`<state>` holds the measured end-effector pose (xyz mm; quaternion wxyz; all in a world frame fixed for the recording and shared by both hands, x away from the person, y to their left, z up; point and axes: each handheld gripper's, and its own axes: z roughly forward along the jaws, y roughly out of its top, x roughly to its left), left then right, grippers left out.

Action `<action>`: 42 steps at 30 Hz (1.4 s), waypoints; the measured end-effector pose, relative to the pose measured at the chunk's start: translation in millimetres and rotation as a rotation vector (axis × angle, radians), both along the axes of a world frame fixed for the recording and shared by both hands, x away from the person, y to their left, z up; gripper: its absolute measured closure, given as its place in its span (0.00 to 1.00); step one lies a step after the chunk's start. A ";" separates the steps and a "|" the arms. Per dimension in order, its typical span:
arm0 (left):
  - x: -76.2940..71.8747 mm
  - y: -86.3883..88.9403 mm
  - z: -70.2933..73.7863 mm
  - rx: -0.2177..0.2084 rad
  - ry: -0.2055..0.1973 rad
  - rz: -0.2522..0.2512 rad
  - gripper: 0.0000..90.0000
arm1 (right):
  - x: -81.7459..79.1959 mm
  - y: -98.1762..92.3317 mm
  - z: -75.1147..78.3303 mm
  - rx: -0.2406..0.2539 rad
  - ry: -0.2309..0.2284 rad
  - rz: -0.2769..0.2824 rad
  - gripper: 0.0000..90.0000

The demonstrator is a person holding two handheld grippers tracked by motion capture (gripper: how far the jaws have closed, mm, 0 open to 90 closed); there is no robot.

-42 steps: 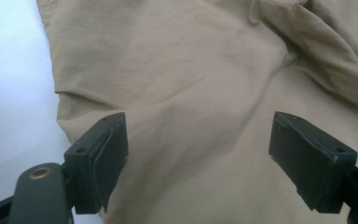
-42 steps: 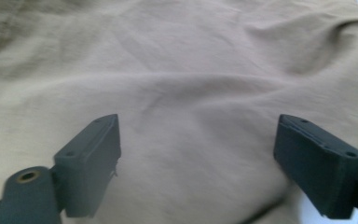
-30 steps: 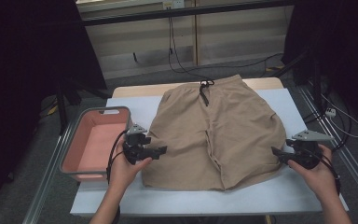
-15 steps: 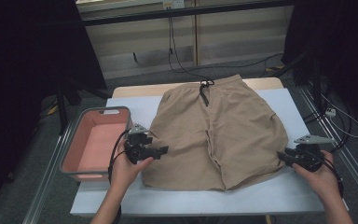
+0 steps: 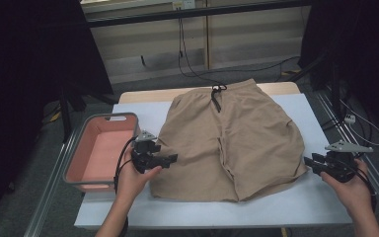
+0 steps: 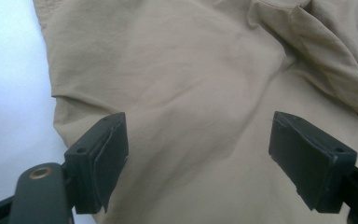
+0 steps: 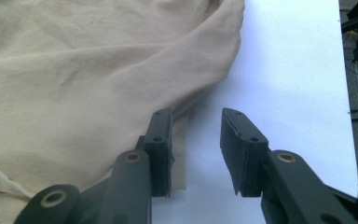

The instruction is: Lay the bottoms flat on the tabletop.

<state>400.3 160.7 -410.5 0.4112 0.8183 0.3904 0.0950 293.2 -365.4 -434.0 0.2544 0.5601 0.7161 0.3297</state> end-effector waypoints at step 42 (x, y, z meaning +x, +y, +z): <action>0.3 -2.1 -1.3 0.014 -0.002 0.002 0.22 | 21.9 2.7 -19.6 -0.084 0.070 -0.053 0.83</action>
